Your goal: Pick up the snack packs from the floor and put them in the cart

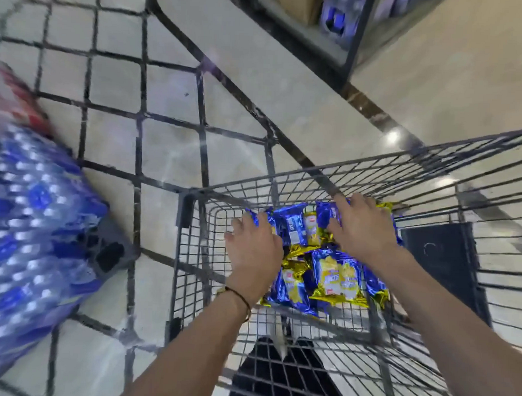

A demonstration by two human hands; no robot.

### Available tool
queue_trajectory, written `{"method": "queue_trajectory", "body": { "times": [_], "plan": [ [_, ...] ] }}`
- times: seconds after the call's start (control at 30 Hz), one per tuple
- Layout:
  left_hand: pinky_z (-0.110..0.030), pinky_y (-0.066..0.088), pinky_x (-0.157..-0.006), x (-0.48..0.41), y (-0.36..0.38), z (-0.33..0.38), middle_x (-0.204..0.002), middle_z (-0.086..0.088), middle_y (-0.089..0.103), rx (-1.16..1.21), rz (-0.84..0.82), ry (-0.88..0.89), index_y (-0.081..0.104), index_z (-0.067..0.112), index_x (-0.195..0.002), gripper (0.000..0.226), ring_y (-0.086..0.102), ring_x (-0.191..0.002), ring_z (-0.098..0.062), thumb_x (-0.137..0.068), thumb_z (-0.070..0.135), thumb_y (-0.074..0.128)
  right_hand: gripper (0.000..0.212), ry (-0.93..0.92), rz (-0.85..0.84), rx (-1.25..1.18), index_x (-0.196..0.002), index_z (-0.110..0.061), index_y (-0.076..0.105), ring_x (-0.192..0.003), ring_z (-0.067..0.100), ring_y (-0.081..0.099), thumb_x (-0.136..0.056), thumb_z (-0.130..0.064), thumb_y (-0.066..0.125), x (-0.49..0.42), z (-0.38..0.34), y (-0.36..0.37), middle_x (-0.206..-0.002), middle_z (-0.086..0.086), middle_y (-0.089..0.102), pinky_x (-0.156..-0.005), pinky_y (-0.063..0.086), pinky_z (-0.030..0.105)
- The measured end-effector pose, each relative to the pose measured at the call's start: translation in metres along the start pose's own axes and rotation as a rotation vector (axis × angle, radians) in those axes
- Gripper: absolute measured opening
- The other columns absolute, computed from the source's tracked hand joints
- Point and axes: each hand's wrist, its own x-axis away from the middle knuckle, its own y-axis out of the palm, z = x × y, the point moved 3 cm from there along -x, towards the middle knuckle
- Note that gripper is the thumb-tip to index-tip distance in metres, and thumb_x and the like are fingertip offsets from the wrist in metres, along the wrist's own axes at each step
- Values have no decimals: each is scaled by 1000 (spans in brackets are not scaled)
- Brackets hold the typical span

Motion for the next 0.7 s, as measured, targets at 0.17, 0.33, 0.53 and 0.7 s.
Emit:
{"method": "queue_trajectory", "body": {
  "times": [0.17,0.33,0.53,0.7],
  "plan": [
    [-48,38,-102,46,-85,-27,-139,-12,47,-62,129,74,51,15,-131,46,41,-128,-35,-91,40,49,44,-52,78,64,-130,-17,47,-111,34,49,-91,-39,50,42,-24,-89,-118,12,51,-81,51,46],
    [-48,40,-101,94,-164,-58,-133,-8,49,-43,219,124,51,18,-128,41,44,-125,-34,-94,40,46,42,-179,174,186,-120,-14,58,-102,36,53,-83,-34,60,107,-83,-166,-110,14,60,-77,49,47],
    [-46,36,-97,153,-227,-87,-126,-3,54,-43,383,174,55,20,-120,34,48,-118,-28,-92,37,47,48,-362,173,64,-138,-16,44,-115,33,48,-95,-38,46,166,-131,-221,-127,12,52,-89,49,46],
    [-47,38,-93,200,-234,-122,-125,-3,55,19,428,56,57,21,-120,35,49,-116,-30,-90,37,48,42,-493,277,154,-131,-17,48,-107,33,50,-94,-38,47,189,-162,-252,-118,10,54,-82,48,45]
  ]
}}
